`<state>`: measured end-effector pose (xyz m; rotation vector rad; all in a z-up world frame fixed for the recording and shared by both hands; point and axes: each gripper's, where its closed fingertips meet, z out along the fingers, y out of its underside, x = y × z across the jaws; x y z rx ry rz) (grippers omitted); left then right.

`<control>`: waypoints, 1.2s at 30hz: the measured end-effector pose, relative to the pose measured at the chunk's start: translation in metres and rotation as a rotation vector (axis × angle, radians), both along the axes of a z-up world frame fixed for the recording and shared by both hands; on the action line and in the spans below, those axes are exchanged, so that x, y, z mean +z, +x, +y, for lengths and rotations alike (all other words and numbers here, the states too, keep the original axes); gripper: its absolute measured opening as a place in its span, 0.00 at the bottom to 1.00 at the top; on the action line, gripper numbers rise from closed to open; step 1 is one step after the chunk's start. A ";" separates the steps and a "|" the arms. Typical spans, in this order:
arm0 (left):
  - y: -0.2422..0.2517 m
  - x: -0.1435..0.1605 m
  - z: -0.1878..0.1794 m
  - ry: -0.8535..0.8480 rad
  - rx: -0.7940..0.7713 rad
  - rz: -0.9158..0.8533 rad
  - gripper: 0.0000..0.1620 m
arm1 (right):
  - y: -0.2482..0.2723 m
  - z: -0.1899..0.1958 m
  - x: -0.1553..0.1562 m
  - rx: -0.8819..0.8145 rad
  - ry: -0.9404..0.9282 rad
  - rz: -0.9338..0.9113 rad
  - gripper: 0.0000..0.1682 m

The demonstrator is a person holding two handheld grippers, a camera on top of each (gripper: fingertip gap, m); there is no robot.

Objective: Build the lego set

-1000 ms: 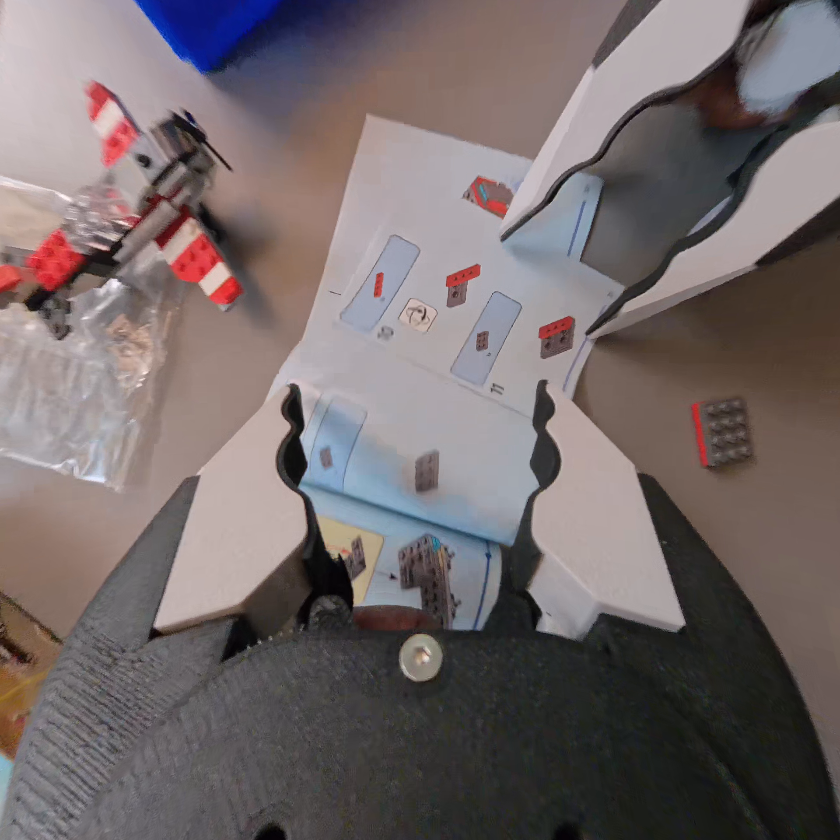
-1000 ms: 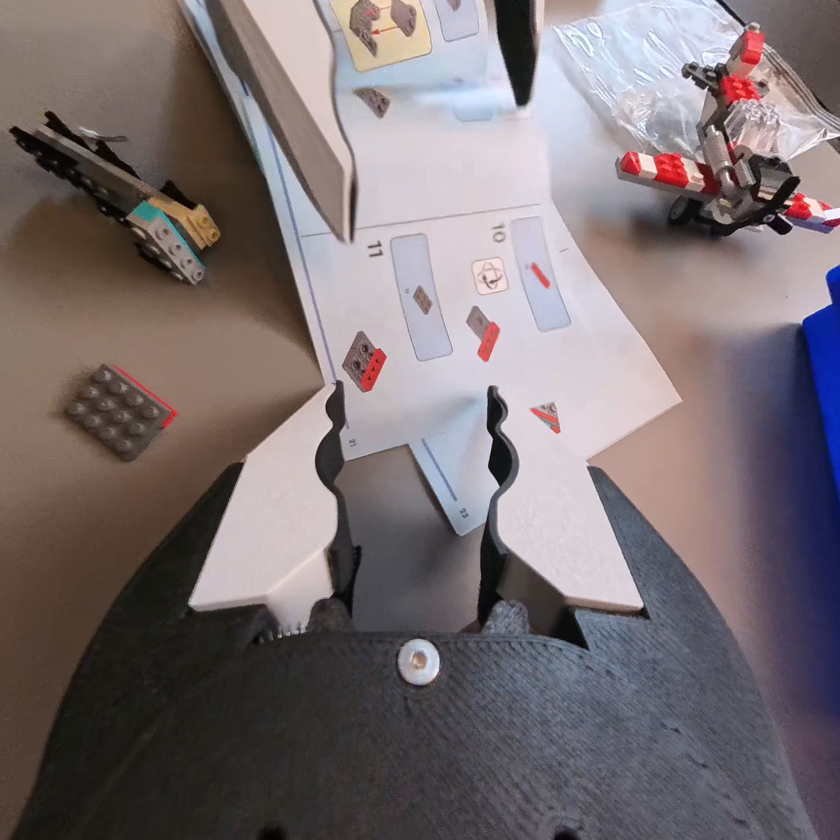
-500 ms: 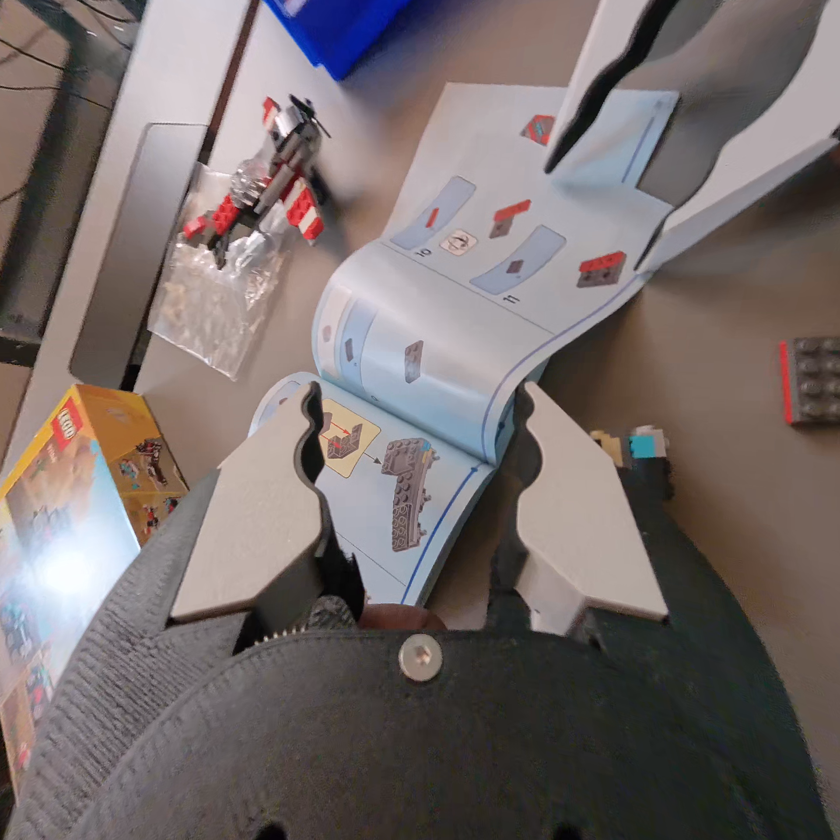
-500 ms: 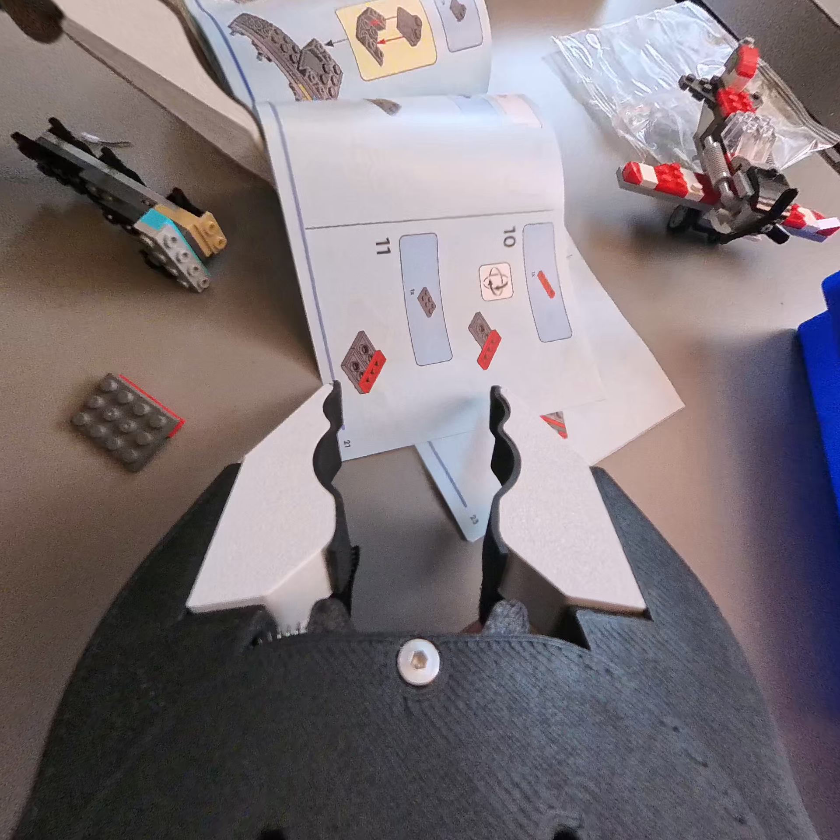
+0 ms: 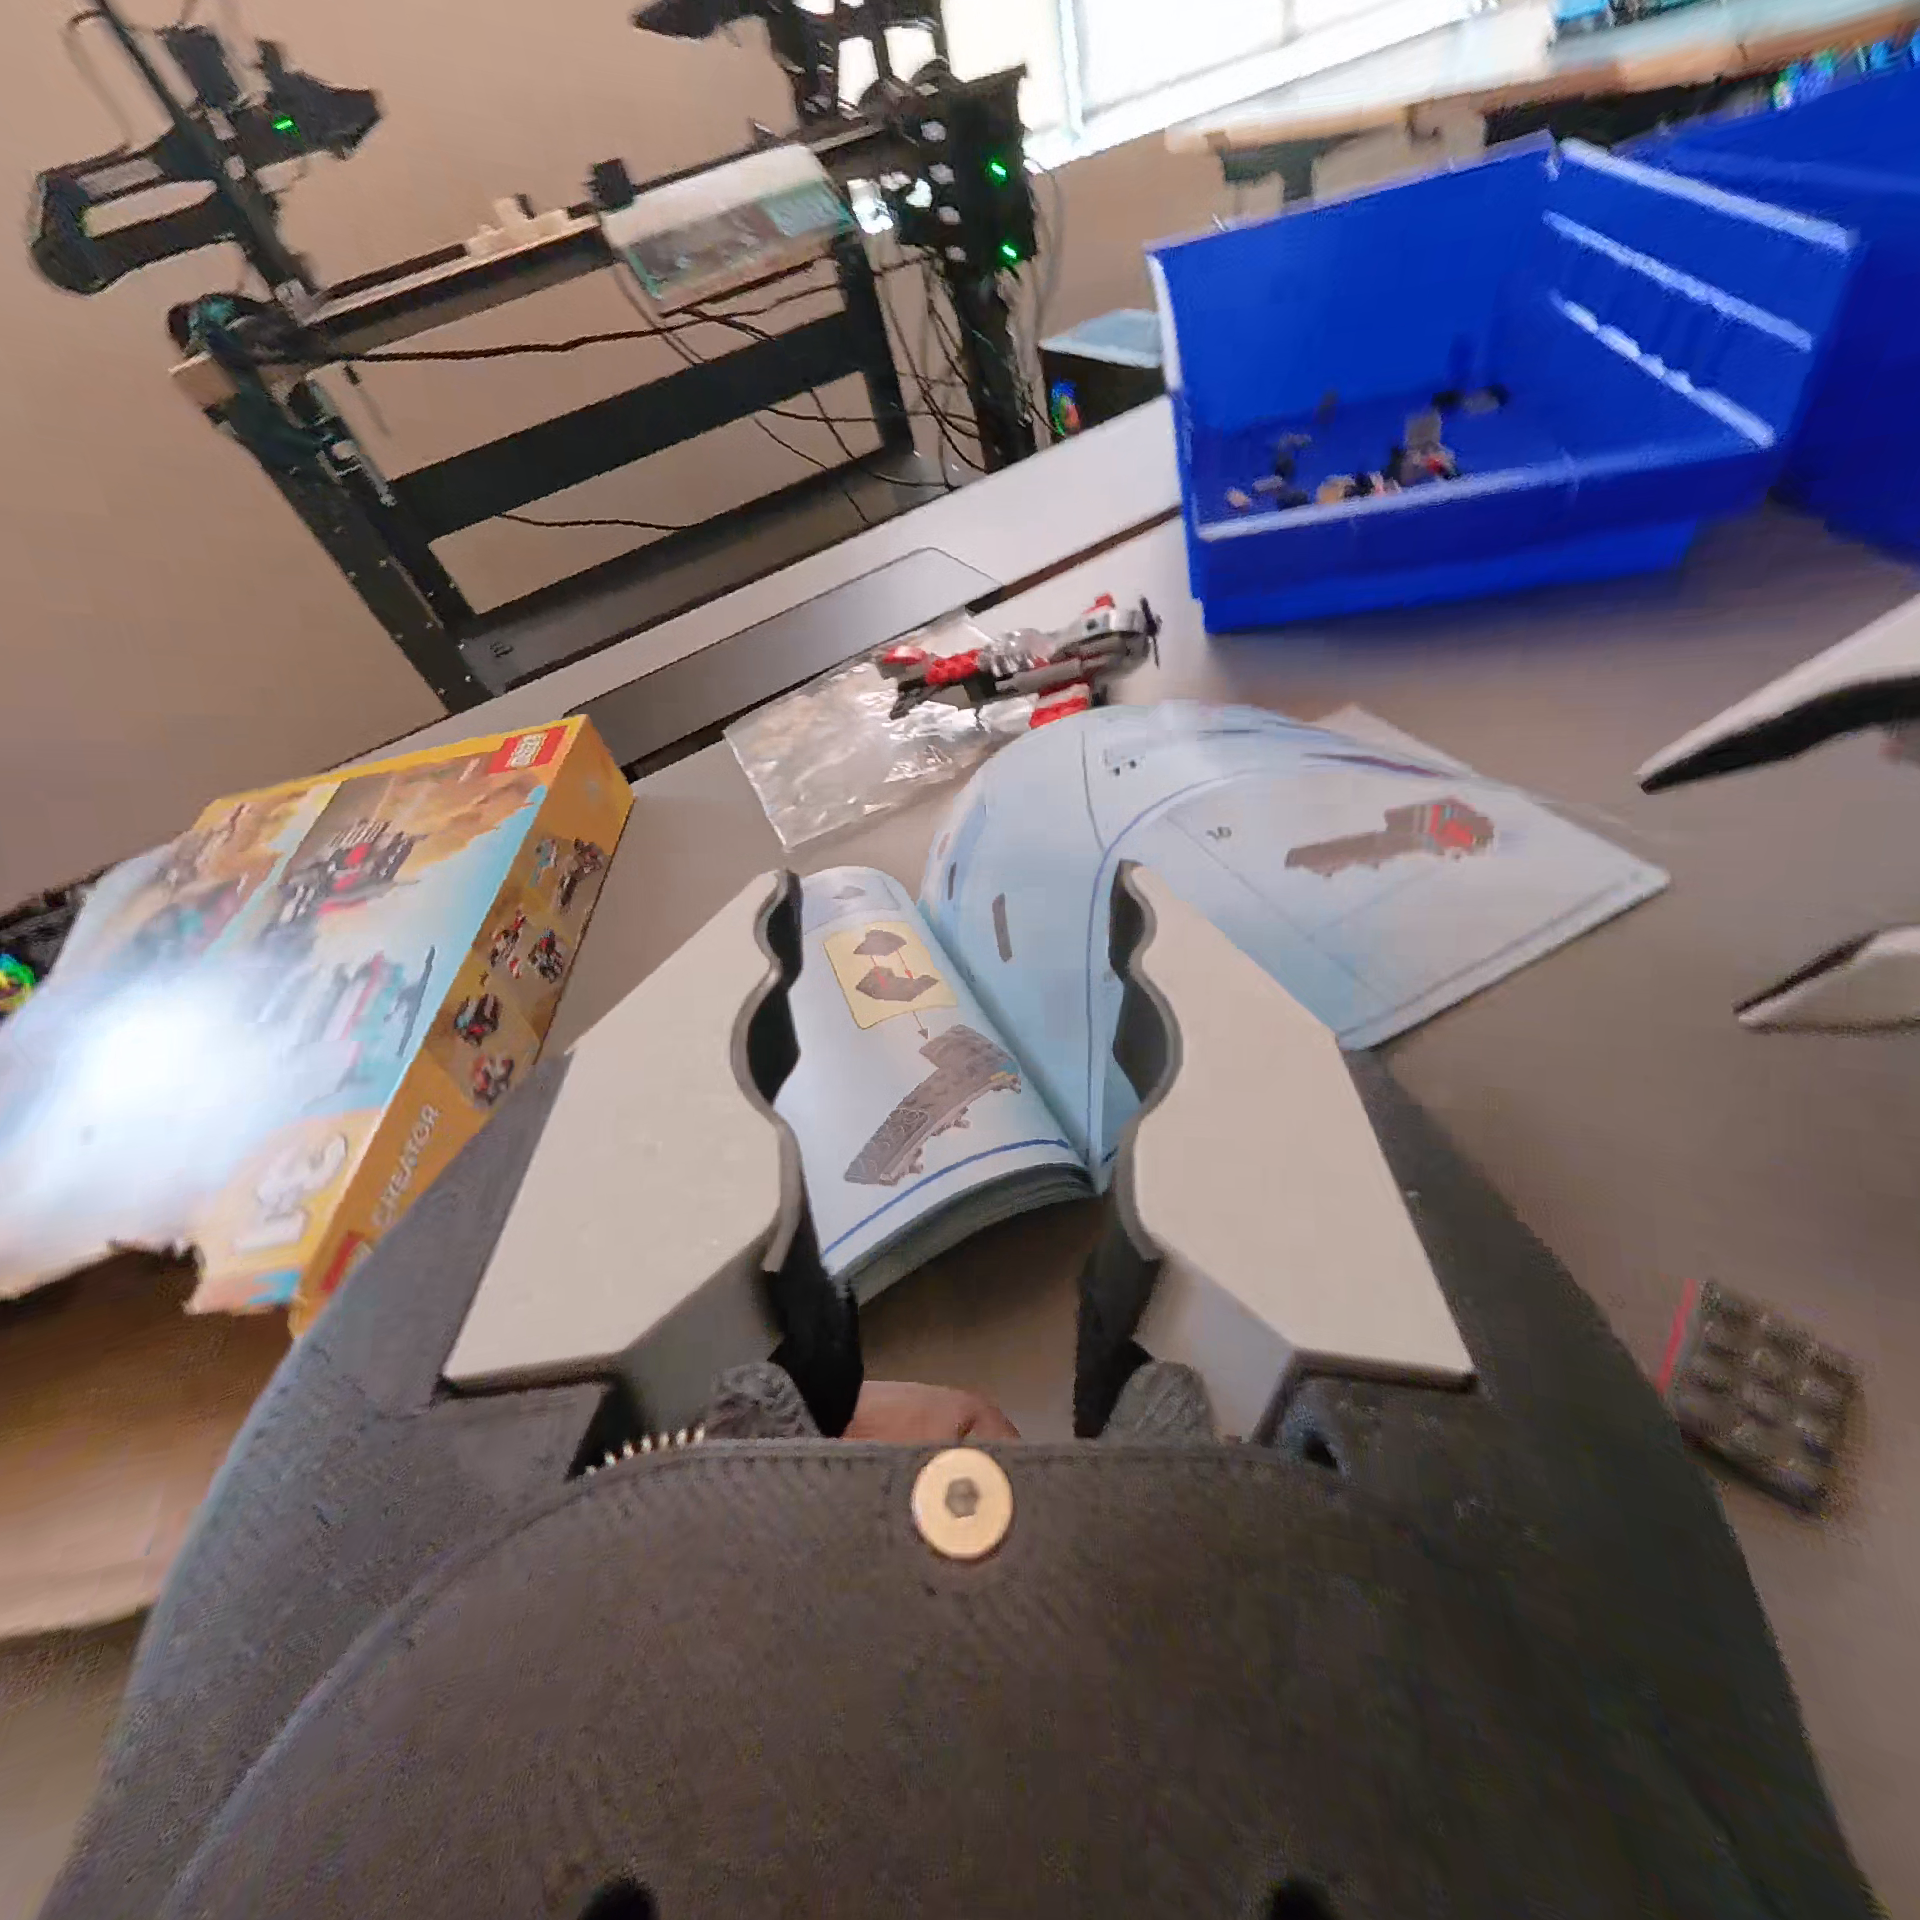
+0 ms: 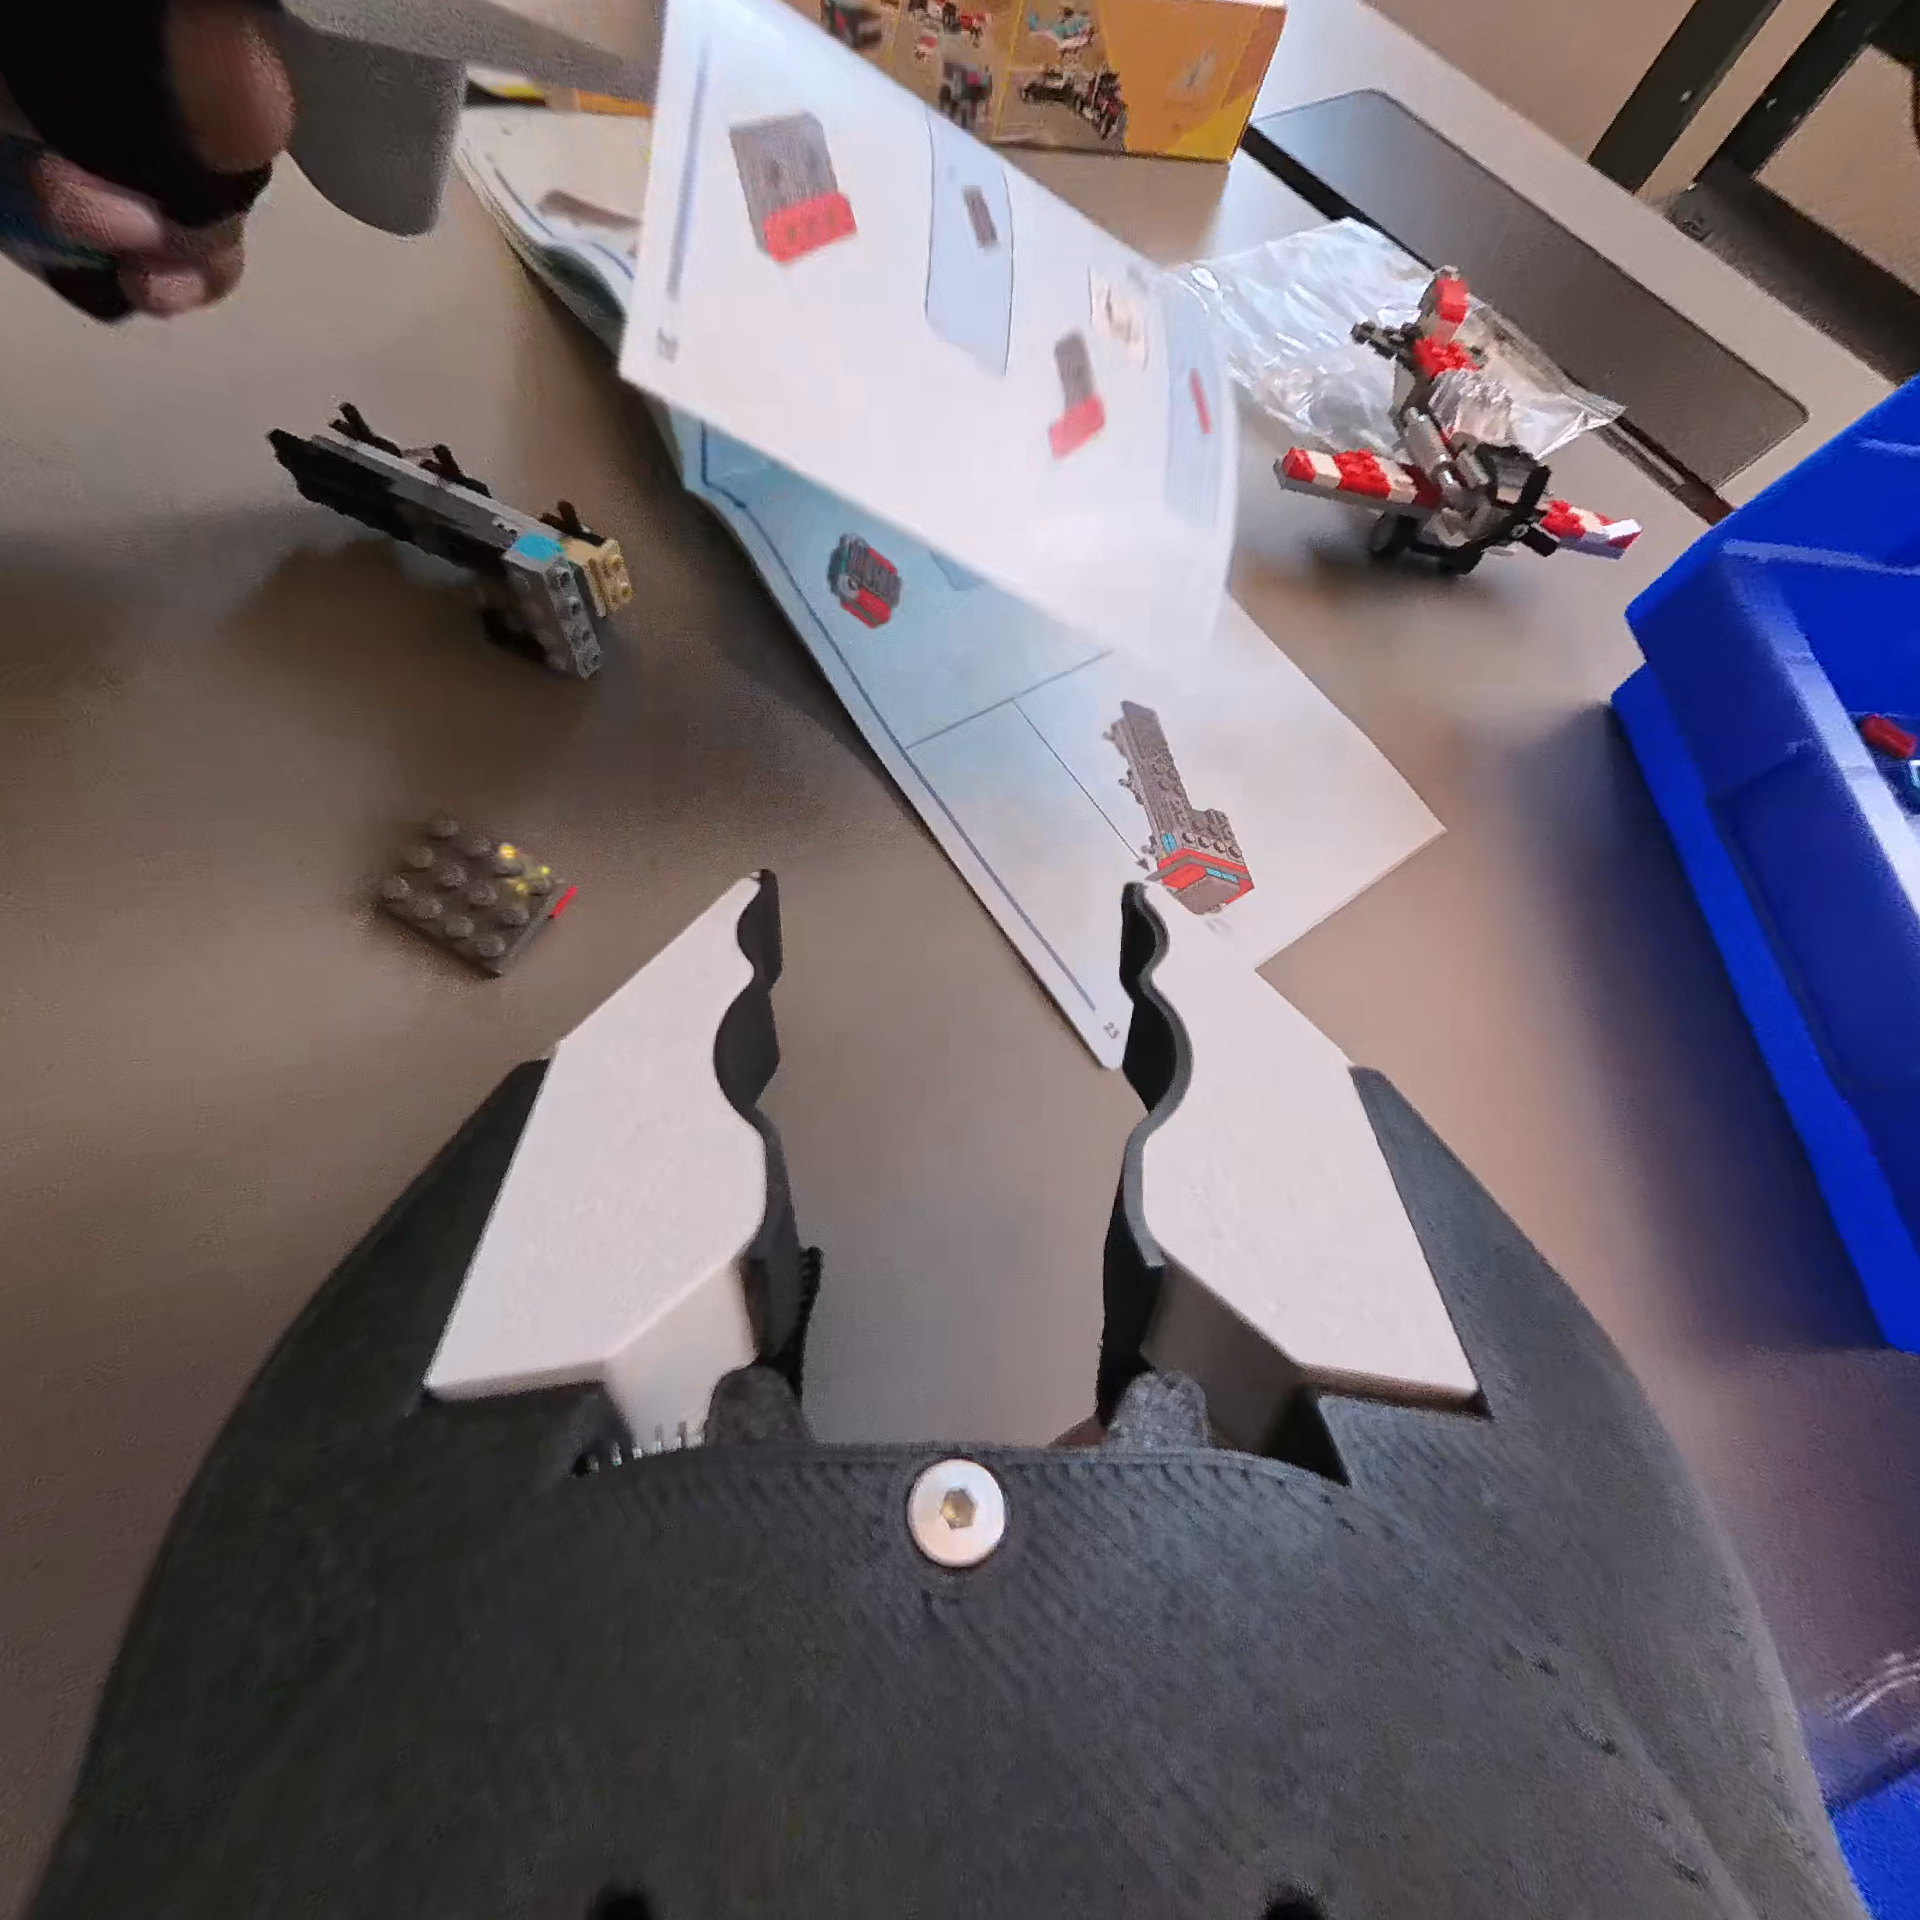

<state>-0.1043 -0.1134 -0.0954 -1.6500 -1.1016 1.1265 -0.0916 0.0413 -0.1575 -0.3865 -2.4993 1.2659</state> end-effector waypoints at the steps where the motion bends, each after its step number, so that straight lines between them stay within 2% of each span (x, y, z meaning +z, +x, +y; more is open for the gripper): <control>1: 0.001 0.001 -0.003 0.045 0.028 0.010 0.35 | 0.000 0.002 0.001 -0.006 -0.006 0.000 0.40; 4: 0.003 0.003 -0.013 0.209 0.093 0.016 0.31 | -0.002 0.011 -0.002 -0.028 -0.008 -0.013 0.39; 9: 0.003 0.010 -0.029 0.594 0.152 0.026 0.27 | -0.005 0.024 -0.005 -0.054 0.011 -0.023 0.39; 13: 0.001 0.010 -0.030 0.798 0.143 0.022 0.15 | -0.007 0.031 -0.009 -0.069 0.011 -0.041 0.39; 25: -0.002 0.018 -0.037 0.814 0.107 0.066 0.00 | -0.007 0.033 -0.018 -0.070 -0.015 -0.114 0.39; 32: -0.003 0.019 -0.025 0.794 0.029 0.066 0.00 | -0.005 0.029 -0.023 -0.058 0.036 -0.089 0.39; 36: -0.003 0.020 -0.023 0.810 -0.004 0.066 0.00 | -0.003 0.003 -0.001 -0.032 -0.120 -0.105 0.38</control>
